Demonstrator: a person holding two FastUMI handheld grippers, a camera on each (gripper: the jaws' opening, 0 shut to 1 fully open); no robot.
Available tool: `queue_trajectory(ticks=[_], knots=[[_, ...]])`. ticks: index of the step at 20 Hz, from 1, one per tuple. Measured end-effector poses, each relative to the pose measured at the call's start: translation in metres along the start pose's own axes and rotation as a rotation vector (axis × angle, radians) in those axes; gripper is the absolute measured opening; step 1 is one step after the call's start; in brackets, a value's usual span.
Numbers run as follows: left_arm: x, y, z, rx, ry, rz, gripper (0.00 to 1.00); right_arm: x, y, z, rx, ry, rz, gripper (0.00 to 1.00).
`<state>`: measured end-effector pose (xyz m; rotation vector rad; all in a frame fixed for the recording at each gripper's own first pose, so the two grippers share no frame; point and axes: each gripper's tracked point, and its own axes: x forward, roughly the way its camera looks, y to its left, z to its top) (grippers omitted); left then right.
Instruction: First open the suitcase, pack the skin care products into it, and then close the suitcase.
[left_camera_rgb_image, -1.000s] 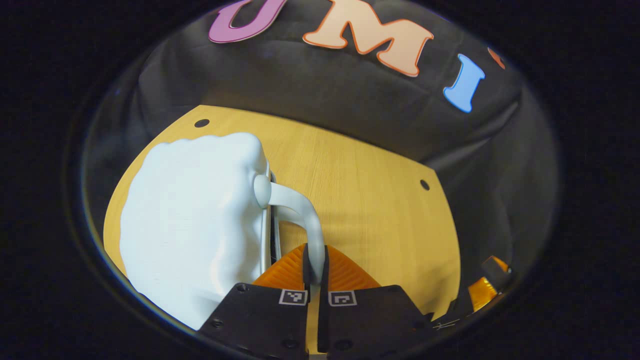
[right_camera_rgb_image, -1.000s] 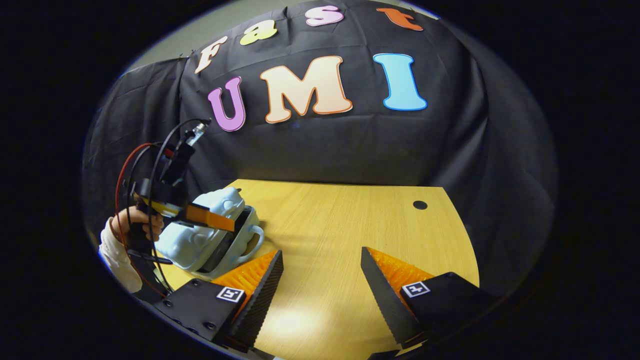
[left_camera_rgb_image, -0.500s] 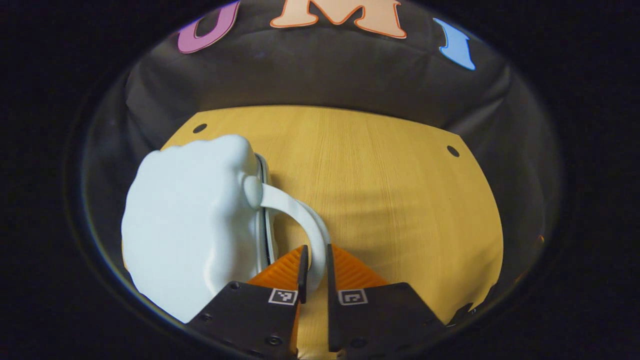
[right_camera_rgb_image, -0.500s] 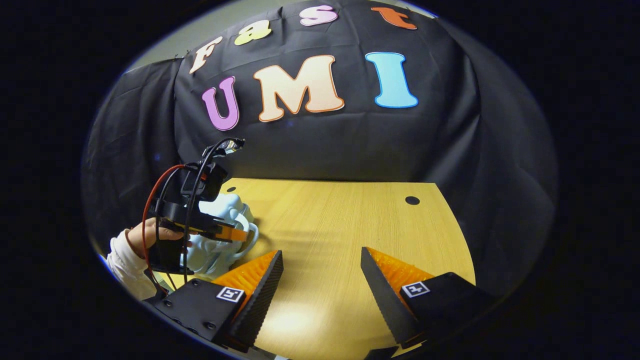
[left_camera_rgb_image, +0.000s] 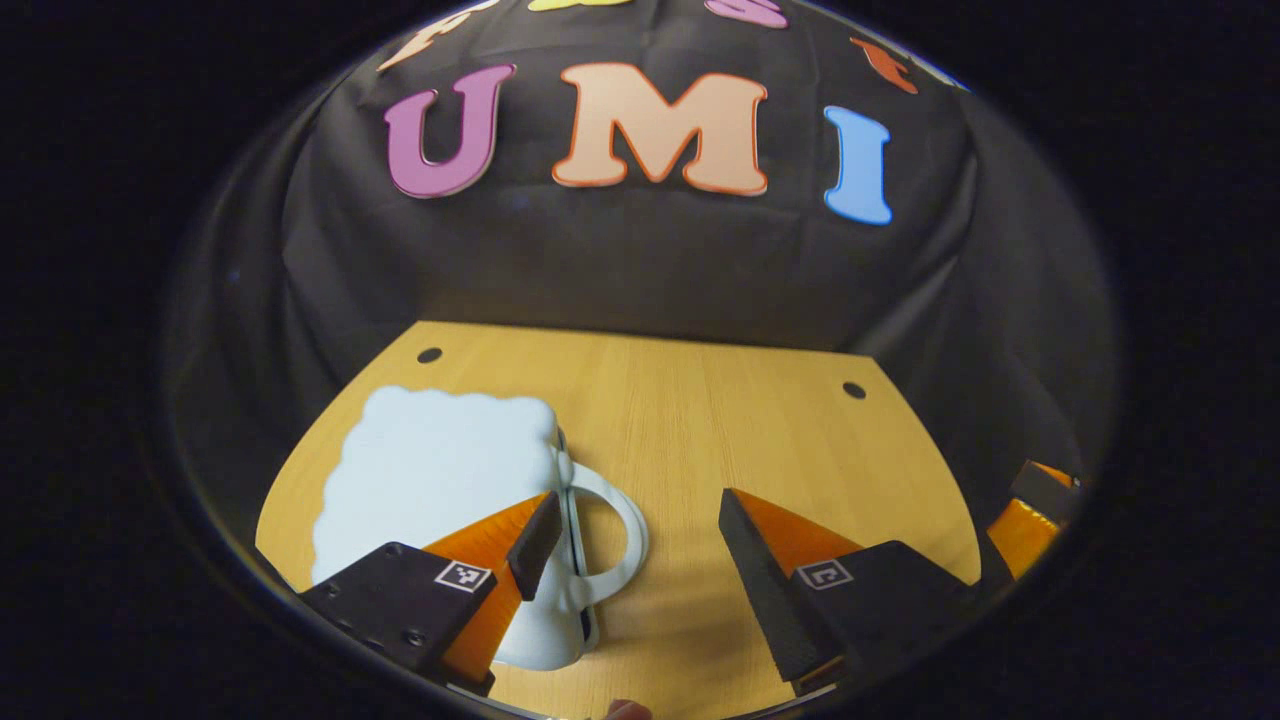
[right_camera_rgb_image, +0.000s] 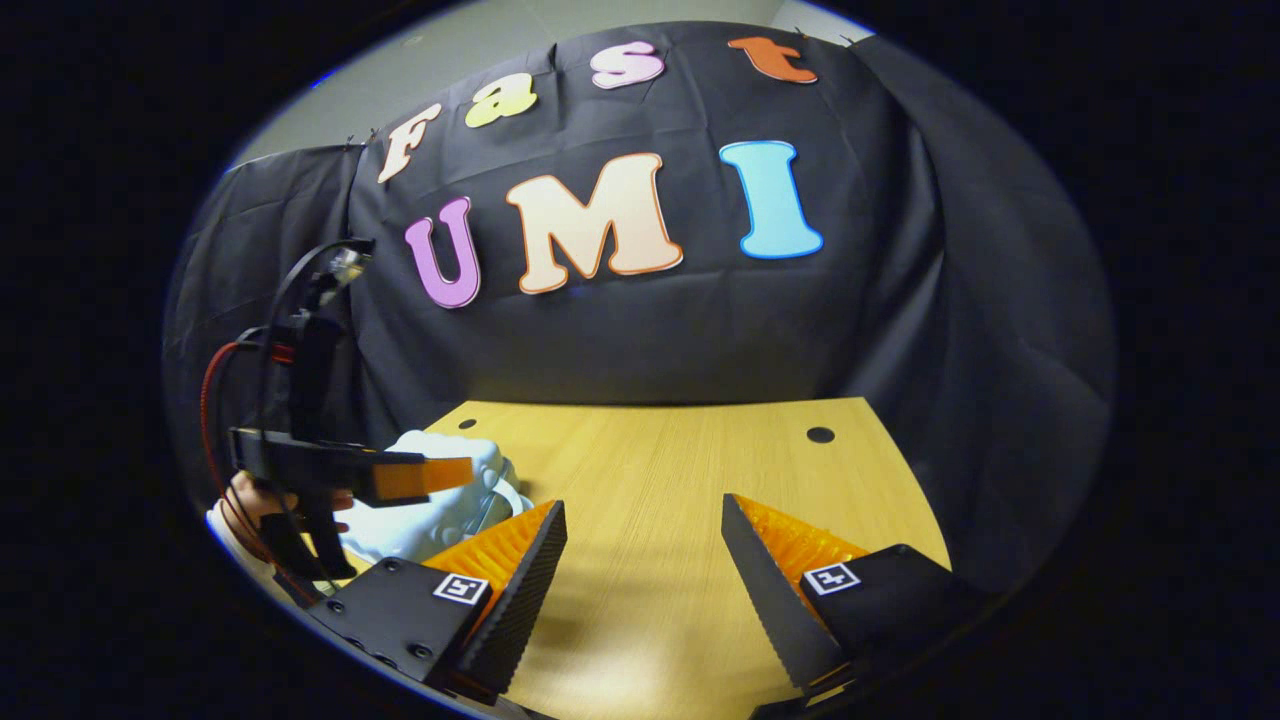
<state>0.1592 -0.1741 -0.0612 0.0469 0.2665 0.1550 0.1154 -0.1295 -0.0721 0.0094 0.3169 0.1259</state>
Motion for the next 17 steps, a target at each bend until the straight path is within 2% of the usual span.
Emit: queue_trajectory(ticks=[2,4,5,6,7,12,14,17], knots=[[-0.024,0.011,0.019,0.013,-0.071,0.018,0.95,-0.009,-0.005,0.013,0.005,-0.044,-0.018,0.98],[-0.041,0.007,0.025,-0.035,-0.131,-0.013,0.96,-0.017,-0.008,0.026,0.022,-0.087,-0.041,0.98],[-0.05,0.007,0.026,-0.059,-0.146,-0.016,0.96,-0.023,-0.009,0.03,0.035,-0.107,-0.05,0.94],[-0.056,0.012,0.029,-0.069,-0.159,-0.001,0.94,-0.03,-0.008,0.035,0.046,-0.13,-0.055,0.94],[-0.061,0.018,0.029,-0.073,-0.171,0.013,0.96,-0.035,-0.006,0.04,0.053,-0.154,-0.059,0.98],[-0.076,0.01,0.029,-0.103,-0.163,-0.067,0.96,-0.045,0.0,0.043,0.057,-0.175,-0.069,0.98],[-0.08,0.011,0.031,-0.078,-0.161,-0.073,0.94,-0.048,0.004,0.044,0.048,-0.181,-0.075,0.98],[-0.08,0.017,0.03,-0.034,-0.152,-0.078,0.96,-0.05,0.01,0.045,0.038,-0.188,-0.092,0.98]])
